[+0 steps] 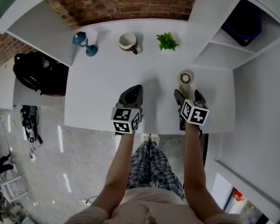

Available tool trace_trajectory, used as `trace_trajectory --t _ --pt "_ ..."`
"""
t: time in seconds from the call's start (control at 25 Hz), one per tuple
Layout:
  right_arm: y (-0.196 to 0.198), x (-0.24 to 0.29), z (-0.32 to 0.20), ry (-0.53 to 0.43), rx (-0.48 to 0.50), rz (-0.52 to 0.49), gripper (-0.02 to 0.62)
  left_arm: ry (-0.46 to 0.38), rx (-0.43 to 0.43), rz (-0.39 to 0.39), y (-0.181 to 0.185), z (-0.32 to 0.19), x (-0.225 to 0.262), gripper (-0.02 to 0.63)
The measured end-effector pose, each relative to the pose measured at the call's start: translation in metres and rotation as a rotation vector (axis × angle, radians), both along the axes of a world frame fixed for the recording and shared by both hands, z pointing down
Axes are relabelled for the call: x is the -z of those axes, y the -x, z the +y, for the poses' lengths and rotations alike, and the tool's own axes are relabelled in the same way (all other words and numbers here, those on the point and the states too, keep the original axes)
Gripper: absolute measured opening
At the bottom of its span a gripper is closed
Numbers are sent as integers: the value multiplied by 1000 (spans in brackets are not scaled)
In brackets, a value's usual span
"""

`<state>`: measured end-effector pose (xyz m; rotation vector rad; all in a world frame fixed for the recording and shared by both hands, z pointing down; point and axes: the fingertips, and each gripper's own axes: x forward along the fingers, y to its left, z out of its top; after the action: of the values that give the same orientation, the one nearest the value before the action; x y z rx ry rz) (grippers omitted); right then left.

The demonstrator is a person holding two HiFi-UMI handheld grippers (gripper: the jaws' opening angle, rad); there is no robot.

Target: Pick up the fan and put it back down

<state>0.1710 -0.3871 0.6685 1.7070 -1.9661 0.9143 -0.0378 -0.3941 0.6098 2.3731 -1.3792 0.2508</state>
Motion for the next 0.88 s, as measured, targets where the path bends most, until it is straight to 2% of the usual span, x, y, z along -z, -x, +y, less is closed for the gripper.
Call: trace_trajectory --t 0.12,0.44,0.88 --pt "-4 4 3 -19 -7 -15 459 3 13 -1 4 1 -1 28" --pt "-11 30 3 -97 -23 -34 455 -15 22 -1 12 2 12 28" --pt "-31 138 27 -379 -54 21 133 -103 37 -14 42 19 80 28"
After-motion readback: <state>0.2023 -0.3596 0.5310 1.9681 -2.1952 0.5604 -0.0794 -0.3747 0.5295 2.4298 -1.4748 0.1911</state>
